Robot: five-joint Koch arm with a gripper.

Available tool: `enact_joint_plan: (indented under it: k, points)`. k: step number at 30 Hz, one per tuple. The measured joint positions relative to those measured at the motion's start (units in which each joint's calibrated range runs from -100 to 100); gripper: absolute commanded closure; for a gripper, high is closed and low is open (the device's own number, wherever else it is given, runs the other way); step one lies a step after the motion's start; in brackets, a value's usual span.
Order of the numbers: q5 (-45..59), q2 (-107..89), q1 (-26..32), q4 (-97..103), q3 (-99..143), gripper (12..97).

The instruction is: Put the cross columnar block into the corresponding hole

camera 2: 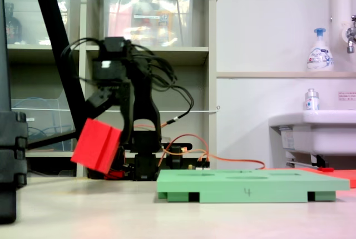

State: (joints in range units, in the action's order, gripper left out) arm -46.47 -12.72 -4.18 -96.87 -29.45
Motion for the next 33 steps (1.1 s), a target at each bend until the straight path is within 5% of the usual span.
enact_joint_plan:
  k: [19,33]
  points:
    - [-18.17,-5.2,22.56,0.0,0.0,70.3]
    - [-26.62,-1.78,30.96,0.0,0.0,70.3]
